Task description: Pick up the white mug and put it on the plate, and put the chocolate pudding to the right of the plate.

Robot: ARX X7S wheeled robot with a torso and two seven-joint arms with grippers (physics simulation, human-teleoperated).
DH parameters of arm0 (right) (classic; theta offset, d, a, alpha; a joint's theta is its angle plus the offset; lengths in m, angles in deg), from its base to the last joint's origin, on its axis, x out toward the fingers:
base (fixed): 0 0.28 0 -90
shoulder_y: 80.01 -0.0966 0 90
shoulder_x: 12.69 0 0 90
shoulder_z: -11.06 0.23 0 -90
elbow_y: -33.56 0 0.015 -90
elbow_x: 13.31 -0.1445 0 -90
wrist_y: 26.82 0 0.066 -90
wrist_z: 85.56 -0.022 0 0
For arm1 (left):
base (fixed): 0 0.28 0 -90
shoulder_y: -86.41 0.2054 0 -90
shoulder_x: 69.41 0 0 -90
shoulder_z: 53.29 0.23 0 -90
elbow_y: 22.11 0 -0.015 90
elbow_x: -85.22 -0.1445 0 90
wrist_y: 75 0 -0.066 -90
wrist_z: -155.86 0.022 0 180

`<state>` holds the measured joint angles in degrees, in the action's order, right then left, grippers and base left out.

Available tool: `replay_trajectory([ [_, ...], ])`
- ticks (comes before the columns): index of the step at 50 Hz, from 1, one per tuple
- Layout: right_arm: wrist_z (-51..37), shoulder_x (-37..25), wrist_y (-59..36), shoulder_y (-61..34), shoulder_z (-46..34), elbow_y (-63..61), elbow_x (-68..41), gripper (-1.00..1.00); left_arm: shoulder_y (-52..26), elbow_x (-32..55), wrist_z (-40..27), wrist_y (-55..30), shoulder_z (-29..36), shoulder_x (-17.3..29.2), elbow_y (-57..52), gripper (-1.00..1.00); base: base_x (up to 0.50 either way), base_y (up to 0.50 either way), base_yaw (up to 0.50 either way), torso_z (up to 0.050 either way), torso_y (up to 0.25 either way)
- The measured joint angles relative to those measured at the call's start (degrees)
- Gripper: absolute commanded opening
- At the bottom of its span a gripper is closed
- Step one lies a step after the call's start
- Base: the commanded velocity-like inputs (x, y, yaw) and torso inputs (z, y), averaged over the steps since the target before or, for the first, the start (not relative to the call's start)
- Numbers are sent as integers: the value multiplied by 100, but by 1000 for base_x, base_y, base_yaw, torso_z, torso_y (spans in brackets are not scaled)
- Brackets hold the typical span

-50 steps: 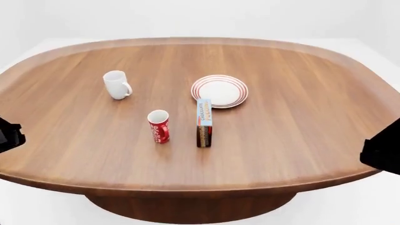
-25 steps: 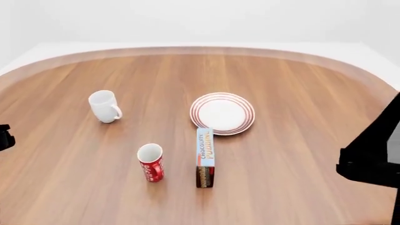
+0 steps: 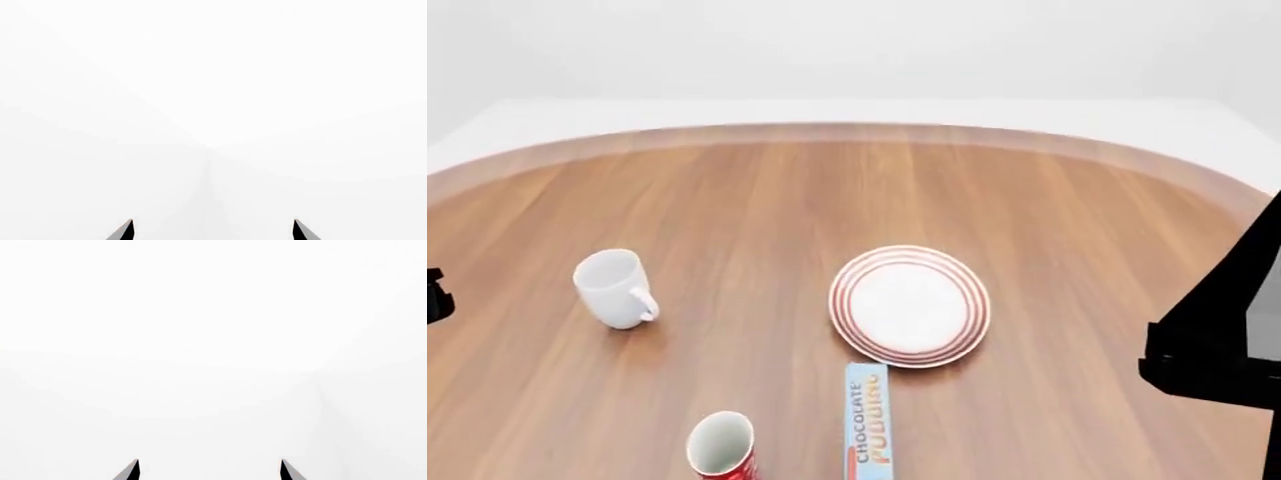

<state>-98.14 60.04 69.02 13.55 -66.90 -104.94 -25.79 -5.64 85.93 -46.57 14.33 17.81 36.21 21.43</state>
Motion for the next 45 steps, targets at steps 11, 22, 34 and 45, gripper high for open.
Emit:
replay_trajectory([
  [11,-24,-32,26,16,-12,-7,10,100,23,-7,-29,28,19,21,-6,100,500,0,0,0,1],
  [22,-50,-61,31,20,-39,-2,19,100,27,6,-58,7,25,49,-46,100,500,0,0,0,1],
  [34,-82,-96,27,27,-53,-24,17,100,47,18,-89,-9,25,76,-116,100,500,5,0,0,1],
  [45,-112,-120,64,42,-53,-47,12,100,66,18,-117,-7,32,97,-145,100,381,11,0,0,0],
])
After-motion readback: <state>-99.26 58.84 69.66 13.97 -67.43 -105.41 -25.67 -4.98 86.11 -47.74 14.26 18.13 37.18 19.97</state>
